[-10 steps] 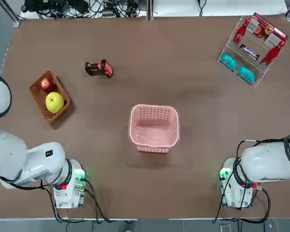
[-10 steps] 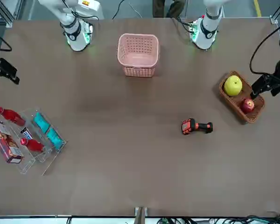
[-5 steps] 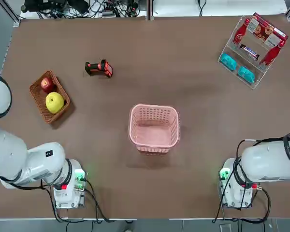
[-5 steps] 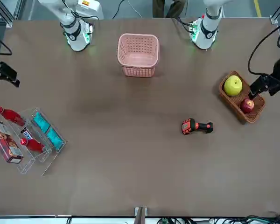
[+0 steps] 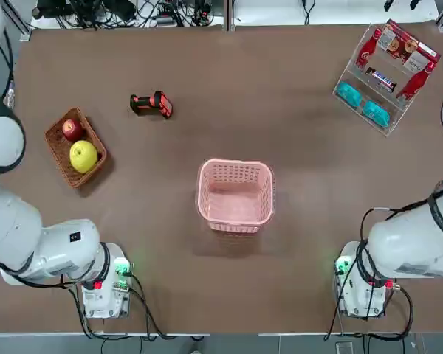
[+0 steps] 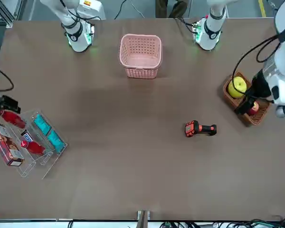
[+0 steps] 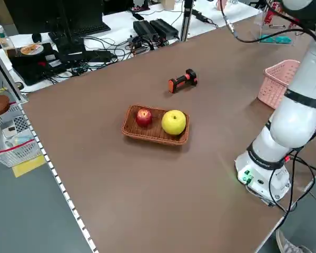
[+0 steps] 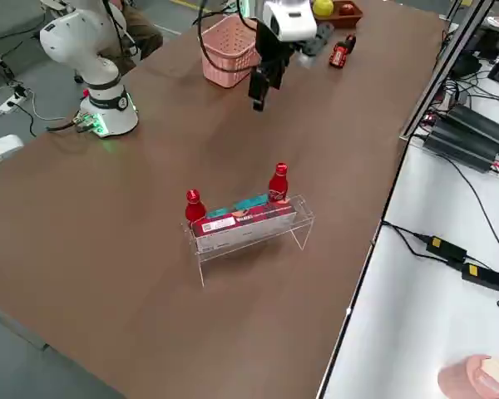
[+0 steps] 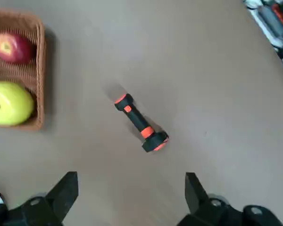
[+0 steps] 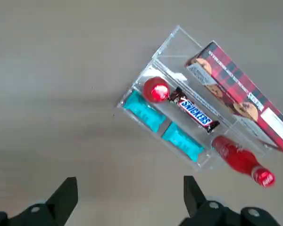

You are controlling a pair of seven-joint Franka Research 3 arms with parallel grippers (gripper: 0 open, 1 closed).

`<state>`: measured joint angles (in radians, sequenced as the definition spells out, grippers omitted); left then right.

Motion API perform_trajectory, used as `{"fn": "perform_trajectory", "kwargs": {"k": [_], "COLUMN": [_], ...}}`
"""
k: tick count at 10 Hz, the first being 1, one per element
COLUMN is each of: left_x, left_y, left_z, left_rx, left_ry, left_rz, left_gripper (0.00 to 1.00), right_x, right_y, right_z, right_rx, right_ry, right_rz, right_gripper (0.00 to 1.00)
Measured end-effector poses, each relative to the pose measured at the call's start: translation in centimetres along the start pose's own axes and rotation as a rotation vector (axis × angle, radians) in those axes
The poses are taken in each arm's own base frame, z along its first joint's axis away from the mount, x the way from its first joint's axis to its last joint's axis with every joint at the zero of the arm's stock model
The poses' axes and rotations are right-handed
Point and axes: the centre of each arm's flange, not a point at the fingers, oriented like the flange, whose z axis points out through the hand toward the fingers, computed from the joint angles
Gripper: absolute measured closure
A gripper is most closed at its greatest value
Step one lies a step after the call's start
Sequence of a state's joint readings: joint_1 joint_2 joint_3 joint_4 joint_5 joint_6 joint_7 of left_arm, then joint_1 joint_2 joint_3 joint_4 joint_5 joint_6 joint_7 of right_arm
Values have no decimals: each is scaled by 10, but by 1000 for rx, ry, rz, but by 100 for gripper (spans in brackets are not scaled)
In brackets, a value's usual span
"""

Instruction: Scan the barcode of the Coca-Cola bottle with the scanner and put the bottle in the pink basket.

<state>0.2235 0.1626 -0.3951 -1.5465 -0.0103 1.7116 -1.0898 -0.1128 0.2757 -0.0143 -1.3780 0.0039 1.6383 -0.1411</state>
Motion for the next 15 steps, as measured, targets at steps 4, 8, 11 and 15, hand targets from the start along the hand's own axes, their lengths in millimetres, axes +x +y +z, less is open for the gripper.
{"fn": "perform_trajectory", "kwargs": {"k": [4,8,11,15], "left_x": [3,22,7,-34], "left_y": [54,60,40,15], "left_z": [108,194,237,282], "left_rx": [-9,-46,-31,-25], "left_ry": [-13,-2,-2,27], "left_rz": [-294,-484,-494,-497], "left_gripper": [0,0,0,0], "right_x": [35,52,60,62], "right_y": [4,19,27,28], "right_z": [35,93,117,126], "right_rx": [-7,13,18,21], "right_ry": [66,1,-7,-18], "right_rz": [-2,18,28,30], "right_gripper": [4,5,19,33]}}
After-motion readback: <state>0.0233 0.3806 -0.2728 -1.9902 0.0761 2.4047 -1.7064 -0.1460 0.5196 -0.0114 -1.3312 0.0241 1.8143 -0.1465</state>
